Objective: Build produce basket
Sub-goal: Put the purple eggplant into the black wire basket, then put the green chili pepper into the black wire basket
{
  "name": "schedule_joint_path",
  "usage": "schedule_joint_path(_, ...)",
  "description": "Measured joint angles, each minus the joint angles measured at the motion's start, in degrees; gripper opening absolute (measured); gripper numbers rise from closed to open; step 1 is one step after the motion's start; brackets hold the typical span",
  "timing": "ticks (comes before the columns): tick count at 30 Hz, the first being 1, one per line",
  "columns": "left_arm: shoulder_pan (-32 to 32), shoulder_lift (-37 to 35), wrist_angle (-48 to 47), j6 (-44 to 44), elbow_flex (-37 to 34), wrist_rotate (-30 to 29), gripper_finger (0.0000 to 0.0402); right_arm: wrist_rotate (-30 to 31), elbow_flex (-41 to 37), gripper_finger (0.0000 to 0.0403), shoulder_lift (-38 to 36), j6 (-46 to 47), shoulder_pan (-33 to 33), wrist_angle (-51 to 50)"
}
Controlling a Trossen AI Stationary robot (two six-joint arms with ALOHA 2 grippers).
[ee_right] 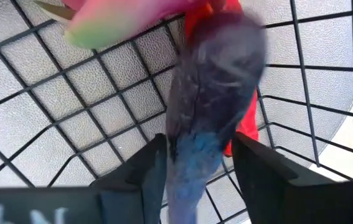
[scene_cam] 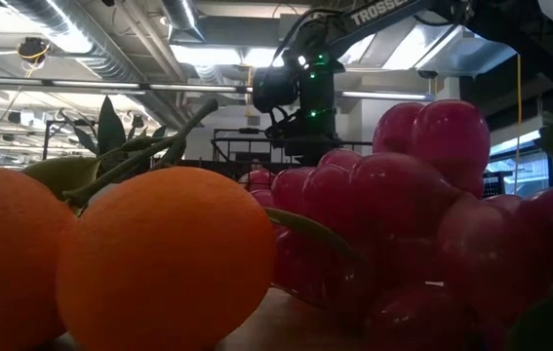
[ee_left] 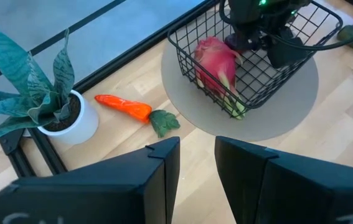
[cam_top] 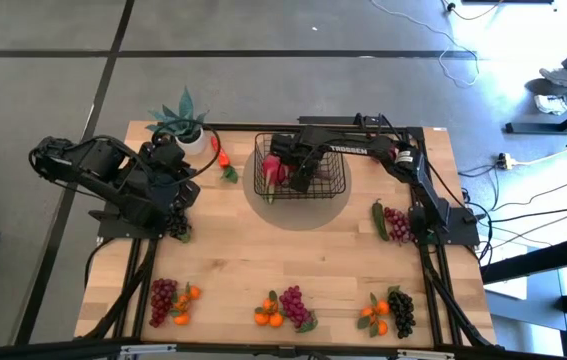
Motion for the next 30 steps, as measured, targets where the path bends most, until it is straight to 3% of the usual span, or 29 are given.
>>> schedule_joint_path(10, 0.0, 0.0, 0.0, 0.0, 0.0, 0.0, 0.0090, 0.0, 0.0, 0.0181, -0.3, 1.3, -0.1, -0.1)
schedule_joint_path(17, 0.0, 0.0, 0.0, 0.0, 0.0, 0.0, 0.0090, 0.4, 0.0, 0.0181, -5.9, 4.8, 0.5, -0.2)
schedule_joint_path(25, 0.0, 0.0, 0.0, 0.0, 0.0, 0.2, 0.0090, 0.4, 0.1, 0.0181, -16.7, 17.6, 4.9, -1.9)
schedule_joint_path(30, -0.1, 0.0, 0.0, 1.6, 0.0, 0.9, 0.0090, 0.3, 0.1, 0.0181, -22.2, 28.1, 8.5, -8.7)
